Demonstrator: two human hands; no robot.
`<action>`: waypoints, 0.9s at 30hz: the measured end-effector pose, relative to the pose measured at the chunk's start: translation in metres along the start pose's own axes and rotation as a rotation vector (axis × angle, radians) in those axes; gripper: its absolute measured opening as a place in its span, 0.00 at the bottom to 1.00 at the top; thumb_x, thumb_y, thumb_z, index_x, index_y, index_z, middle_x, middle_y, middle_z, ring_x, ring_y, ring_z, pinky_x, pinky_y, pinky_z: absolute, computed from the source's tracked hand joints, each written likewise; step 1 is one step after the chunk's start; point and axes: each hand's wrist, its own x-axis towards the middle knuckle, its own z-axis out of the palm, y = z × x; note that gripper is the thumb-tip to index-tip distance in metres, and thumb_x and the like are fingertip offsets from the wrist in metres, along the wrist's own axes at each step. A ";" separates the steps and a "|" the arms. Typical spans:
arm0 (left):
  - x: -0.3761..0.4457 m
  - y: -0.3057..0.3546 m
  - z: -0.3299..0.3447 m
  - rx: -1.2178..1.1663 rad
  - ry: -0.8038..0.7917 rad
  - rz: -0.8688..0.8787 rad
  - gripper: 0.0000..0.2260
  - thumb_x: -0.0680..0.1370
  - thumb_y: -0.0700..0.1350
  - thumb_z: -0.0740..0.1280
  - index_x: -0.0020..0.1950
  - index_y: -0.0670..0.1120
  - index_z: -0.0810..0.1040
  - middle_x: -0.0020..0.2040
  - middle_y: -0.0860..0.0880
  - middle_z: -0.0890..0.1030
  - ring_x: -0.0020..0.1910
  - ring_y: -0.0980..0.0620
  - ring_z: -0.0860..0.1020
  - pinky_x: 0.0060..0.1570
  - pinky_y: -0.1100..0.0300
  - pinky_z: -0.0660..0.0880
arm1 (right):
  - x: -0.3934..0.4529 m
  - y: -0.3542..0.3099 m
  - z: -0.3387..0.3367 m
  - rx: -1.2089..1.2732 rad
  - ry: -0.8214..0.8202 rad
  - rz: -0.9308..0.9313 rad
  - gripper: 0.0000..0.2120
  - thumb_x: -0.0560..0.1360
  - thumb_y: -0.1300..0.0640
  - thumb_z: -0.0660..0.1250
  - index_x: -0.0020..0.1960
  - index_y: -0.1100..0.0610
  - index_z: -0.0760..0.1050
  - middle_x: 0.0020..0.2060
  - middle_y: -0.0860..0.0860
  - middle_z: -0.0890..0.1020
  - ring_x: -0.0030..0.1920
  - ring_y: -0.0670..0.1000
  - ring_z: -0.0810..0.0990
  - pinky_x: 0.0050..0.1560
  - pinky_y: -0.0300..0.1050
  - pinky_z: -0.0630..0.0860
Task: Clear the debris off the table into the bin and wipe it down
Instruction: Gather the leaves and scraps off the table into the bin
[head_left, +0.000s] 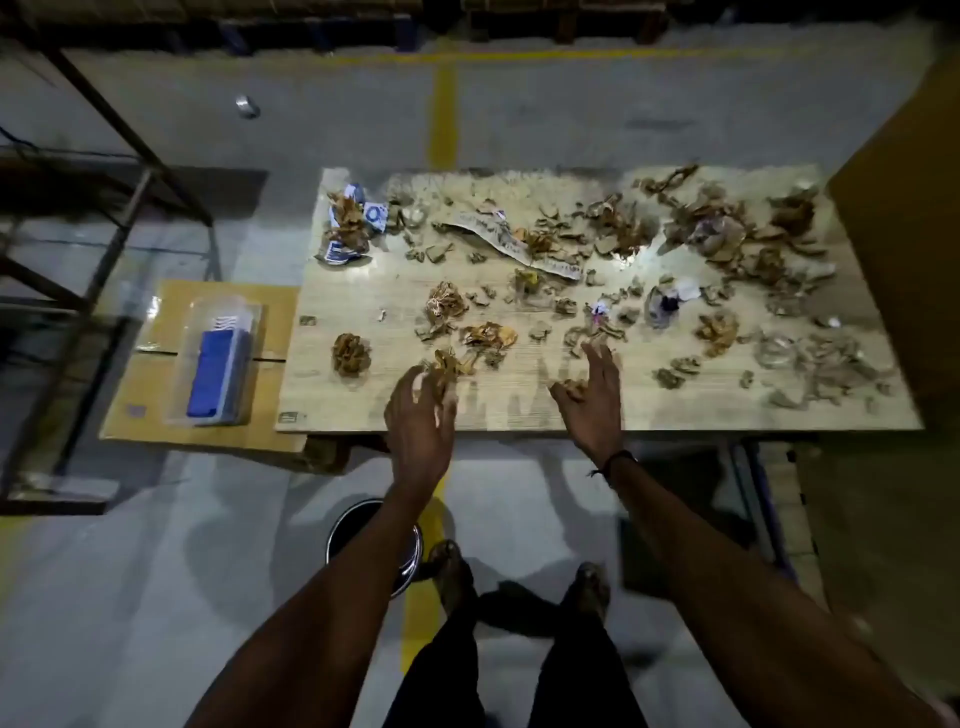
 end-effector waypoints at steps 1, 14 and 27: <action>0.004 -0.008 0.010 0.014 -0.061 0.032 0.18 0.86 0.50 0.66 0.76 0.49 0.73 0.78 0.42 0.70 0.77 0.40 0.67 0.72 0.41 0.66 | 0.006 0.002 0.015 0.001 0.037 0.024 0.36 0.80 0.49 0.73 0.83 0.54 0.63 0.85 0.57 0.56 0.84 0.59 0.54 0.80 0.65 0.61; 0.076 -0.092 0.103 0.249 -0.283 0.353 0.26 0.89 0.51 0.54 0.87 0.49 0.53 0.87 0.46 0.48 0.86 0.43 0.48 0.82 0.42 0.53 | 0.030 0.026 0.139 -0.386 0.206 -0.030 0.32 0.87 0.41 0.57 0.86 0.52 0.53 0.86 0.58 0.50 0.85 0.64 0.46 0.81 0.67 0.49; 0.111 -0.083 0.072 0.105 -0.031 0.288 0.19 0.86 0.47 0.64 0.77 0.50 0.74 0.83 0.47 0.65 0.84 0.45 0.59 0.81 0.42 0.53 | 0.057 0.006 0.119 -0.314 0.253 -0.064 0.29 0.84 0.46 0.63 0.83 0.43 0.60 0.86 0.53 0.52 0.86 0.60 0.46 0.80 0.70 0.44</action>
